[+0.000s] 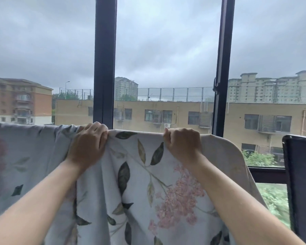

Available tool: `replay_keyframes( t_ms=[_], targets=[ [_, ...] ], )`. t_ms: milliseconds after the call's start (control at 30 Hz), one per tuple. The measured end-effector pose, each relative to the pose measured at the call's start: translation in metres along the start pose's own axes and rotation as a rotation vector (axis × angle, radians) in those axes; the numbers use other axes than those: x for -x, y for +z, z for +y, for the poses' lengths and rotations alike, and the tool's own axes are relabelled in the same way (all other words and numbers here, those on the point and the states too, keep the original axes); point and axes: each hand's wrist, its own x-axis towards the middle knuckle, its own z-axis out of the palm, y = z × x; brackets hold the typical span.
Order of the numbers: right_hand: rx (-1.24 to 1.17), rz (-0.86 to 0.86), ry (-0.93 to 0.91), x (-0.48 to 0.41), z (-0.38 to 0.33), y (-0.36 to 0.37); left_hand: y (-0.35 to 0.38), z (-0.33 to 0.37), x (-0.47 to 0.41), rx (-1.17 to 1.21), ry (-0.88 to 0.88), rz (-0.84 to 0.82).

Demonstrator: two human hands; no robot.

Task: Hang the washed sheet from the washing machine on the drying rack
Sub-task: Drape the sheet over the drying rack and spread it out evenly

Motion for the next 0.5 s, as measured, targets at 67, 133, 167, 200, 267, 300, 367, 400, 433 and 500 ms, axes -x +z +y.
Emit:
replay_keyframes(
  t_ms=[67,133,167,200,267,300,367,400,433,500],
  targets=[
    [-0.006,-0.018,-0.011,0.0,-0.005,0.001,-0.001,-0.013,0.0,-0.002,-0.021,-0.002],
    [-0.006,-0.024,-0.007,-0.002,-0.01,-0.001,-0.003,-0.02,-0.001,-0.006,-0.03,0.019],
    [-0.001,-0.027,0.005,-0.003,-0.013,-0.002,-0.005,-0.026,0.0,-0.015,-0.022,0.027],
    [0.003,-0.045,0.015,-0.004,-0.013,-0.003,-0.008,-0.032,0.001,-0.026,-0.019,0.036],
    [0.002,-0.063,0.033,-0.002,-0.006,-0.004,-0.017,-0.048,0.005,-0.051,-0.033,0.057],
    [0.0,-0.048,0.04,0.0,-0.005,-0.004,-0.023,-0.062,0.008,-0.07,-0.041,0.054],
    [0.018,-0.025,0.052,0.004,-0.001,-0.008,-0.032,-0.091,0.013,-0.1,-0.056,0.032],
    [0.033,-0.024,0.056,0.004,-0.003,-0.009,-0.036,-0.107,0.015,-0.106,-0.062,0.018],
    [0.044,-0.024,0.058,0.004,-0.003,-0.01,-0.039,-0.121,0.017,-0.11,-0.065,0.005],
    [0.061,-0.033,0.058,0.004,-0.005,-0.011,-0.041,-0.139,0.019,-0.116,-0.07,-0.015]
  ],
)
